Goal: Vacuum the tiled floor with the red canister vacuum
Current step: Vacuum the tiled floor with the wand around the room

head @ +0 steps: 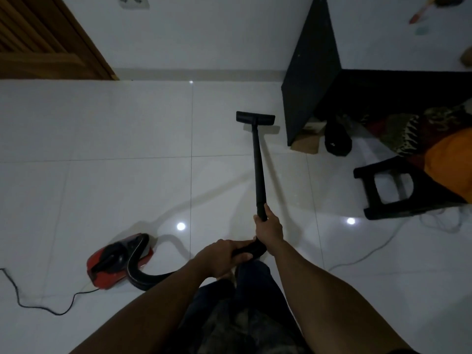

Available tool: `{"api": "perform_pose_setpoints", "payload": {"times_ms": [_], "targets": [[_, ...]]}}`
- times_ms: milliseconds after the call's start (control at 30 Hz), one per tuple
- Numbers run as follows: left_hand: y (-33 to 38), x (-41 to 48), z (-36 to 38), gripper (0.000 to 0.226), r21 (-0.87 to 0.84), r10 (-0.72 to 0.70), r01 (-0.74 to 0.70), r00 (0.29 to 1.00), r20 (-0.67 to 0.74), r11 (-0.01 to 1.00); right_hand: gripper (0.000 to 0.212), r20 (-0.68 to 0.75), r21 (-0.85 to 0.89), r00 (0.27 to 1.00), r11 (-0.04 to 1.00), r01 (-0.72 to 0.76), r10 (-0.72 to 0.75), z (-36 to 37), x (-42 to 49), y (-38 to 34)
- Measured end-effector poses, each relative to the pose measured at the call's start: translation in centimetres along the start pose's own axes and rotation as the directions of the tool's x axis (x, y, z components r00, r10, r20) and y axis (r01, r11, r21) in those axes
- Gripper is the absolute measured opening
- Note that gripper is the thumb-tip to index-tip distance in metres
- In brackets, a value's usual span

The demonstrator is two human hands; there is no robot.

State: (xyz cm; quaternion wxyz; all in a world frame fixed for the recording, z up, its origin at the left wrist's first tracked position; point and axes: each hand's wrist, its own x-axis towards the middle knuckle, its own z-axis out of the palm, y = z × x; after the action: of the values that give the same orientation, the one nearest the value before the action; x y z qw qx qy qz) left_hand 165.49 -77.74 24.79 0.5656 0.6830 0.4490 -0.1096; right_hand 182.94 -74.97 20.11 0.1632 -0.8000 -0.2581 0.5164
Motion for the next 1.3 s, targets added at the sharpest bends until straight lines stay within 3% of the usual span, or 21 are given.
{"api": "perform_pose_setpoints", "payload": {"times_ms": [200,333,433,600,733,867,967,1067,1300], "targets": [[0.3,-3.0,6.7,0.063,0.017,0.016,-0.016,0.999,0.044,1.000,0.061,-0.006,0.008,0.999,0.999,-0.038,0.038,-1.0,-4.3,7.0],[-0.4,-3.4,11.2,0.046,0.043,-0.004,0.003,1.000,0.020,0.999,0.062,-0.018,-0.026,0.998,0.997,-0.067,0.067,-1.5,-6.1,11.1],[-1.6,-3.4,15.3,0.055,0.125,-0.038,0.033,0.999,0.036,0.992,0.064,-0.011,-0.033,0.997,0.997,-0.075,0.074,-2.0,-7.9,14.5],[3.0,-9.0,19.1,0.067,0.187,-0.064,0.039,0.990,0.127,0.982,0.064,-0.002,-0.066,0.996,0.994,-0.085,0.085,-3.5,-12.2,20.5],[7.9,-15.0,22.1,0.053,0.108,-0.082,0.061,0.977,0.195,0.992,0.063,-0.002,-0.069,0.994,0.992,-0.108,0.108,-4.1,-15.9,25.9],[7.5,-16.8,25.8,0.051,0.099,-0.057,0.035,0.971,0.232,0.994,0.064,-0.011,-0.054,0.989,0.987,-0.150,0.150,-3.9,-18.1,31.0],[7.0,-17.4,27.4,0.053,0.079,-0.106,0.088,0.955,0.277,0.993,0.063,-0.010,-0.029,0.983,0.982,-0.185,0.185,-3.9,-19.0,33.0],[7.9,-17.6,27.2,0.051,0.175,-0.080,0.035,0.962,0.261,0.984,0.062,-0.005,0.002,0.981,0.981,-0.194,0.194,-3.8,-18.9,33.7],[8.8,-16.1,26.3,0.053,0.204,-0.050,-0.004,0.964,0.261,0.979,0.071,0.031,0.054,0.976,0.974,-0.219,0.218,-4.1,-16.1,33.3]]}}
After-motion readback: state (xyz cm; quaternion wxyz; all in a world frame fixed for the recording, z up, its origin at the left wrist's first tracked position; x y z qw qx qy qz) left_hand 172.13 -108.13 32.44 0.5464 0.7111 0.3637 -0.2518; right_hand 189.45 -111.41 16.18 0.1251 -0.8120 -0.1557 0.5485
